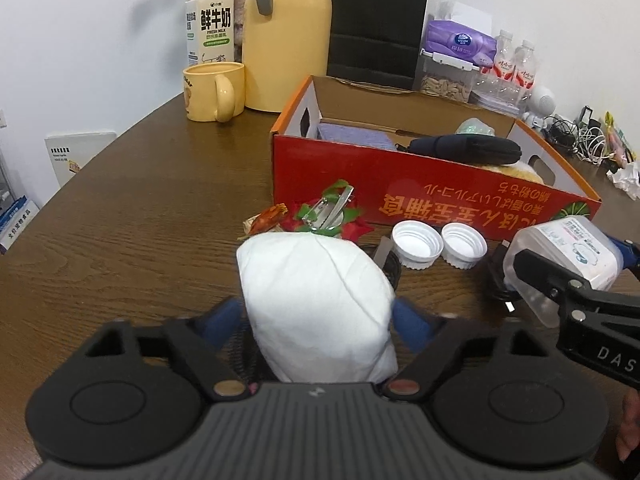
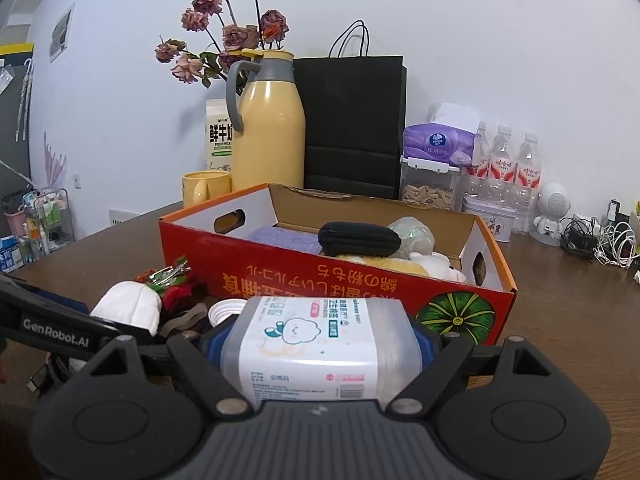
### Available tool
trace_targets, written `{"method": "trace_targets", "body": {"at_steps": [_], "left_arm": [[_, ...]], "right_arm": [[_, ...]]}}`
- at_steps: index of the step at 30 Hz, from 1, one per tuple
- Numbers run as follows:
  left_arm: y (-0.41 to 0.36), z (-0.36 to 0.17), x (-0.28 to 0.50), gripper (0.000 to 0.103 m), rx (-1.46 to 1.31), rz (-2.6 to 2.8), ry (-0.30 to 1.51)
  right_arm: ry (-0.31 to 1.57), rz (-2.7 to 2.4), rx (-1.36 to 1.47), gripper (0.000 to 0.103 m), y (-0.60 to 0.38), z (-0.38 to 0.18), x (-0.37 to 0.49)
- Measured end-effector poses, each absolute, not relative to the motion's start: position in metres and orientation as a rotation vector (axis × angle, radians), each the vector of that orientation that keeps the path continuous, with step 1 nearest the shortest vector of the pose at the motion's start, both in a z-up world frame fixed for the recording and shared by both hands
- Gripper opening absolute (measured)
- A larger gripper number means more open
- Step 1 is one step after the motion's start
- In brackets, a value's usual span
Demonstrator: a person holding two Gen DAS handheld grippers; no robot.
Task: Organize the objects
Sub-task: 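Grasp the white mask with the left gripper while the right holds the wipes, then carry the mask and wipes pack into the box and open both grippers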
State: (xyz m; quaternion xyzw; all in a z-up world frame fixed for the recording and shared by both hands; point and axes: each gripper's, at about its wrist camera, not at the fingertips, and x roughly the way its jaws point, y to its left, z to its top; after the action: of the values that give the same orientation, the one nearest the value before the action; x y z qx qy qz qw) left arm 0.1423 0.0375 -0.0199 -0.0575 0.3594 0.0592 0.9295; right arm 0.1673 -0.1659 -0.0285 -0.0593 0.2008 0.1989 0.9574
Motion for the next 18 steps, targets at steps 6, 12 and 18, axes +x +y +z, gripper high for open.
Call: {"method": "trace_targets", "body": {"at_steps": [6,12,18], "left_arm": [[0.038,-0.019,0.138,0.075,-0.116,0.116,0.721],[0.044,-0.01,0.13,0.075,-0.111,0.122,0.692],[0.047,0.006,0.122,0.074,-0.08,0.119,0.656]], "right_arm": [[0.404,0.4,-0.125,0.082,-0.165,-0.029,0.166],[0.403,0.399,-0.126,0.082,-0.166,-0.029,0.166],[0.38,0.402,-0.116,0.082,-0.168,-0.026,0.163]]}}
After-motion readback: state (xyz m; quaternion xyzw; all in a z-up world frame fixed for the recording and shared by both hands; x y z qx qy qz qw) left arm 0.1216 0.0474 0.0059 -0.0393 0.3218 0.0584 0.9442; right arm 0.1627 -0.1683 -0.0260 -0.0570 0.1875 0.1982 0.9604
